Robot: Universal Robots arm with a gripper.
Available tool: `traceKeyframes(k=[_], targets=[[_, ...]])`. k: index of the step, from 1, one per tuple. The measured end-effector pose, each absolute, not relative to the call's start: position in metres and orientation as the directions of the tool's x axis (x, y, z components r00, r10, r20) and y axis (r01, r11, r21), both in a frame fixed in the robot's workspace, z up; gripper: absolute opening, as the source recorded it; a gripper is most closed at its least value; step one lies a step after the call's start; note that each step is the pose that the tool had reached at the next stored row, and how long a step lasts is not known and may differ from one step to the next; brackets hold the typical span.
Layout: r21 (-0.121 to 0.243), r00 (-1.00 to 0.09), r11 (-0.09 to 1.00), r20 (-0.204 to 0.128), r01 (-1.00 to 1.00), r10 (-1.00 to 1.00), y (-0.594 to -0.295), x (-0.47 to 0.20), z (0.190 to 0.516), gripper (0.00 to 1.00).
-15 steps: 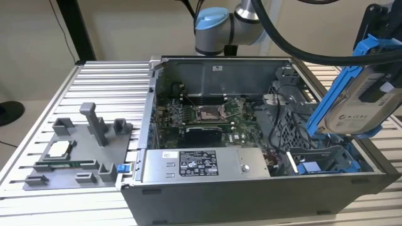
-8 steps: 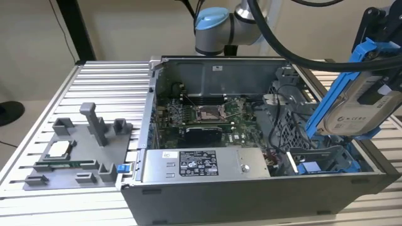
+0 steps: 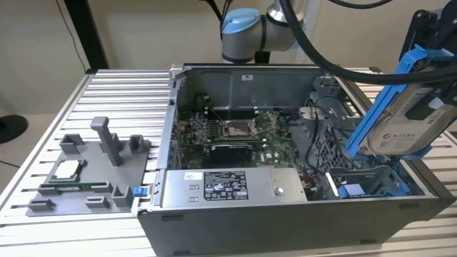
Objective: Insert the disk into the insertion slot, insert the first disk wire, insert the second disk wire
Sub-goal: 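Insert the disk into the insertion slot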
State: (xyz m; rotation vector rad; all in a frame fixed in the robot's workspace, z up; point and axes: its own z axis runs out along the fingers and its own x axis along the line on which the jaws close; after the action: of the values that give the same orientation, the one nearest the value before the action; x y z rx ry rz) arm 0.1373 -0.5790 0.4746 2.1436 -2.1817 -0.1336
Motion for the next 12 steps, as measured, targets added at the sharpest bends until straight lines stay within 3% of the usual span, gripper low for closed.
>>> traceKeyframes(k=[12], targets=[[0.118, -0.020, 0.019, -0.005, -0.993, -1.000, -0.579, 0.137, 0.455, 0.00]])
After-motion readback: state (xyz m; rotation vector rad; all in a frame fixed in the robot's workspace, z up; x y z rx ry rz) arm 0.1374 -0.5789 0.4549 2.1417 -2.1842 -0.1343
